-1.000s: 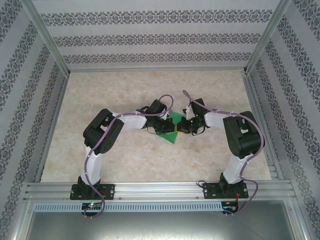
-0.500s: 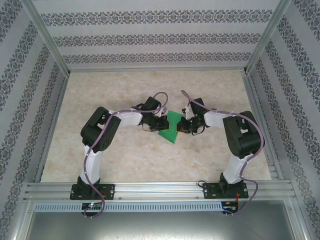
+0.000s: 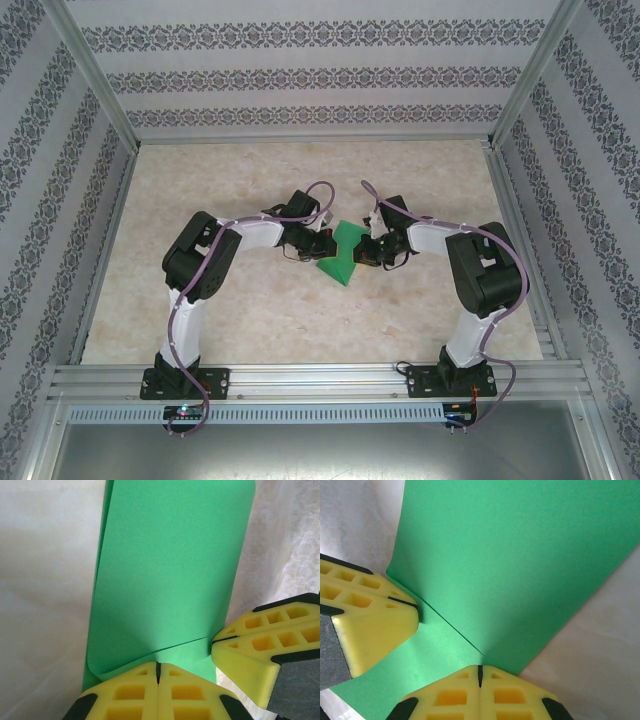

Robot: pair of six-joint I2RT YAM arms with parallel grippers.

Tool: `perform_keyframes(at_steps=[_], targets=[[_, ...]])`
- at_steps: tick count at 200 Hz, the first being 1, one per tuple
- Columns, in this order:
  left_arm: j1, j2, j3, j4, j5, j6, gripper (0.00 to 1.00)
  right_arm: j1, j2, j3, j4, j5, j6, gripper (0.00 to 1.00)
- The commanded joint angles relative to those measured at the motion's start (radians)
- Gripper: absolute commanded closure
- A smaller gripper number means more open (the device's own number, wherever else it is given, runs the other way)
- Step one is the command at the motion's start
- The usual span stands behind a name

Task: Fold a paper plane with a square sheet of paper (pick it up from the middle)
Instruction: Fold the triangle a second time at the center of the table.

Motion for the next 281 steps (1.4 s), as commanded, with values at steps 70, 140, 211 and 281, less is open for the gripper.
perform_keyframes(at_steps=[70, 140, 211, 281], targets=[[0.012, 0.059, -0.025, -0.069, -0.019, 0.062, 0.97, 0.079, -0.138, -0.038, 0.070, -0.046, 0.139, 0.99], [0.012, 0.063, -0.025, -0.080, -0.014, 0.073, 0.97, 0.127, -0.066, -0.085, 0.167, -0.082, 0.183, 1.00], [0.012, 0.070, -0.011, -0.108, -0.021, 0.089, 0.97, 0.142, -0.063, -0.143, 0.168, -0.078, 0.167, 1.00], [0.012, 0.079, 0.001, -0.134, -0.025, 0.105, 0.97, 0.161, -0.066, -0.184, 0.166, -0.069, 0.158, 1.00]])
